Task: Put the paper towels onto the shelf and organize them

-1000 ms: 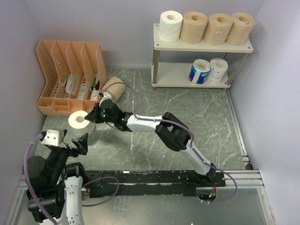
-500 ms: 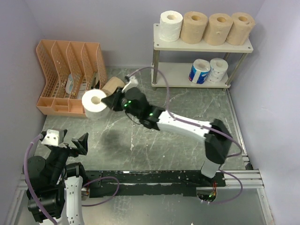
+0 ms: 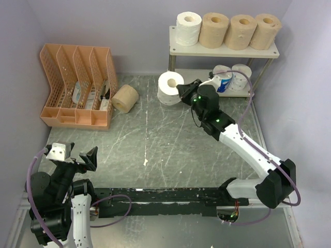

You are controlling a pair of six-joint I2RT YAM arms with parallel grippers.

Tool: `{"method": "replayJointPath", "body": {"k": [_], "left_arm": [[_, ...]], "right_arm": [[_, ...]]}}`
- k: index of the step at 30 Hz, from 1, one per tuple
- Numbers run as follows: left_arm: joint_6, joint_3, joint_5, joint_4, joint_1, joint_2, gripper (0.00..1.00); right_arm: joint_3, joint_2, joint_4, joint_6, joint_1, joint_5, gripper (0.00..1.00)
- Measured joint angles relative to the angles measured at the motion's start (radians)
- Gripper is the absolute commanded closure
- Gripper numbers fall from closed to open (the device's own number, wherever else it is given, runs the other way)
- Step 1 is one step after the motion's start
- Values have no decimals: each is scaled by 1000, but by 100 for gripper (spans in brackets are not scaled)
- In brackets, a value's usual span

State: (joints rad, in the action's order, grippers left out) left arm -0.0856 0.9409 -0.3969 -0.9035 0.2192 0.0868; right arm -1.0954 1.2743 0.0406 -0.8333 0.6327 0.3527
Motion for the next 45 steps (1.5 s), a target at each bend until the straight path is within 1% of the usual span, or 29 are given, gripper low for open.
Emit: {"method": "replayJointPath", "body": {"k": [13,22,24,28,31,35,37,41,45], "left_arm": [[0,0,-1,0,0,0,1],[0,0,-8,0,0,0,1],[0,0,-9,0,0,0,1],[1,0,-10,0,0,0,1],[1,0,-10,0,0,0,1],[1,0,-11,0,0,0,1],[1,0,-11,0,0,0,1],[0,0,-10,1,0,0,1],[0,0,-10,1,0,0,1]], "right_arm": [[28,-66,-72,3,-257,-69,100],[27,-64,-117,27,-349,-120,100],[32,-53,-100,26,-371,-122,100],[110,-27,27,-5,-412,-119,100],[140,58,113,-36,-436,-116,100],[121,227,210,-61,-451,-115,100],[81,306,232,-63,-454,-126,100],[-68,470,278,-60,-463,-152,100],[-163,547,323,-43,-471,-159,100]]}}
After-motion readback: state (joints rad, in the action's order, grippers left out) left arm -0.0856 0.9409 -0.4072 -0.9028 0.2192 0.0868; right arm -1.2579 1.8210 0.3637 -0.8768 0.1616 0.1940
